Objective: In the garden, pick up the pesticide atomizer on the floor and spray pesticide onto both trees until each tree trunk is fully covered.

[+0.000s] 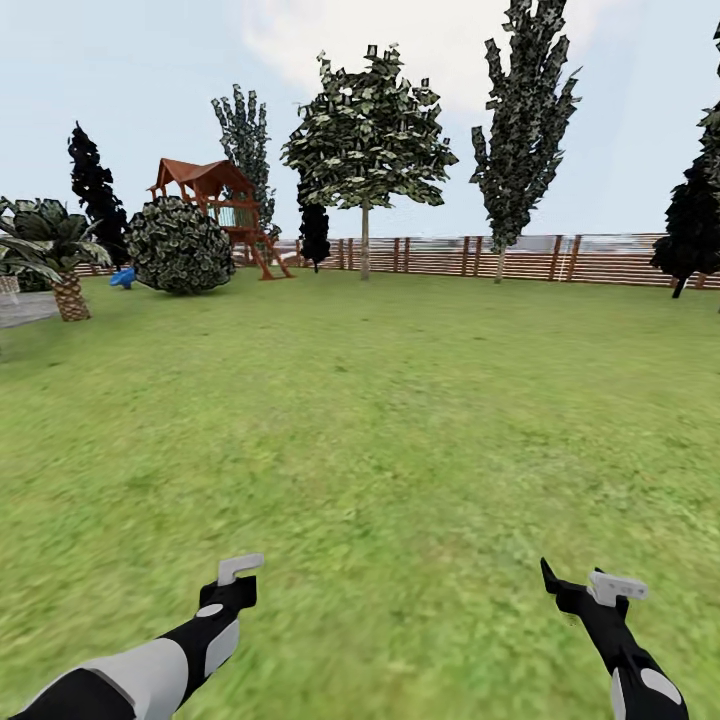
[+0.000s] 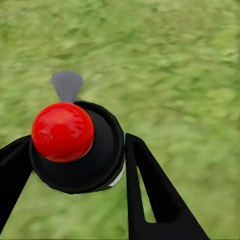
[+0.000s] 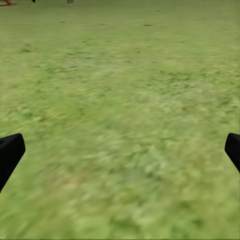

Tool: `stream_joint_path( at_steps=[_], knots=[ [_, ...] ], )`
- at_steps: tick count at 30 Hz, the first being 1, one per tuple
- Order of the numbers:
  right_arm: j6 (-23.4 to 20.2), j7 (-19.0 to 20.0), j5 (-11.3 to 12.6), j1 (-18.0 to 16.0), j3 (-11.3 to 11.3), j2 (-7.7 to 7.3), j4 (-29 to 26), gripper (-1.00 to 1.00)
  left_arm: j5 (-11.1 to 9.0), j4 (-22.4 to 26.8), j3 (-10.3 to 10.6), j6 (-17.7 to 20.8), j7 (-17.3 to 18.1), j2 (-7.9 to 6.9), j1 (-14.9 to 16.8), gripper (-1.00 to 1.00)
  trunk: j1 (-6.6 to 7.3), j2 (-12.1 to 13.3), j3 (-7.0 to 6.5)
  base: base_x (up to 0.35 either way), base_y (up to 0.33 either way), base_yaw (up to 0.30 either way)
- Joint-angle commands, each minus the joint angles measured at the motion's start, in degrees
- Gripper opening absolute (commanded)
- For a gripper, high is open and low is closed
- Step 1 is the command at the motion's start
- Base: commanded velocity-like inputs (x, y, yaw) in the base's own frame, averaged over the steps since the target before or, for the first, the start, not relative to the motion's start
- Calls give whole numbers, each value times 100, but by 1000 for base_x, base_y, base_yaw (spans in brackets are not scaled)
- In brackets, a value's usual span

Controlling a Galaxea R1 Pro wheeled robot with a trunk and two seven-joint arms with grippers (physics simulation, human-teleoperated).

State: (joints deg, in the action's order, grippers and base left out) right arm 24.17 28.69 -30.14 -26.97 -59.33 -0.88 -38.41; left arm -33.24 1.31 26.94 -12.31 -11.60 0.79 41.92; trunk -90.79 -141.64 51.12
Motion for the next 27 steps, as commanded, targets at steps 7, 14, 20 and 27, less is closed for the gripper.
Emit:
stream_joint_path(
  at_steps=[7, 14, 20, 27],
  knots=[
    [0, -5, 0, -1, 0, 0, 26, 100, 2, 1, 3, 0, -1, 0, 0, -100, 0, 0, -29, 336, 0, 0],
    [456, -55, -20, 4, 8, 4, 1290, 100, 2, 1, 4, 0, -1, 0, 0, -100, 0, 0, -30, 337, 0, 0],
    [3206, -61, 16, 2, -20, 4, 1474, 100, 2, 1, -3, 0, -1, -6, 0, -100, 0, 0, -30, 337, 0, 0],
    [3494, -42, 17, -1, -7, -4, 2181, 100, 3, 1, -4, 0, -1, -9, 0, -100, 0, 0, -30, 337, 0, 0]
  ],
)
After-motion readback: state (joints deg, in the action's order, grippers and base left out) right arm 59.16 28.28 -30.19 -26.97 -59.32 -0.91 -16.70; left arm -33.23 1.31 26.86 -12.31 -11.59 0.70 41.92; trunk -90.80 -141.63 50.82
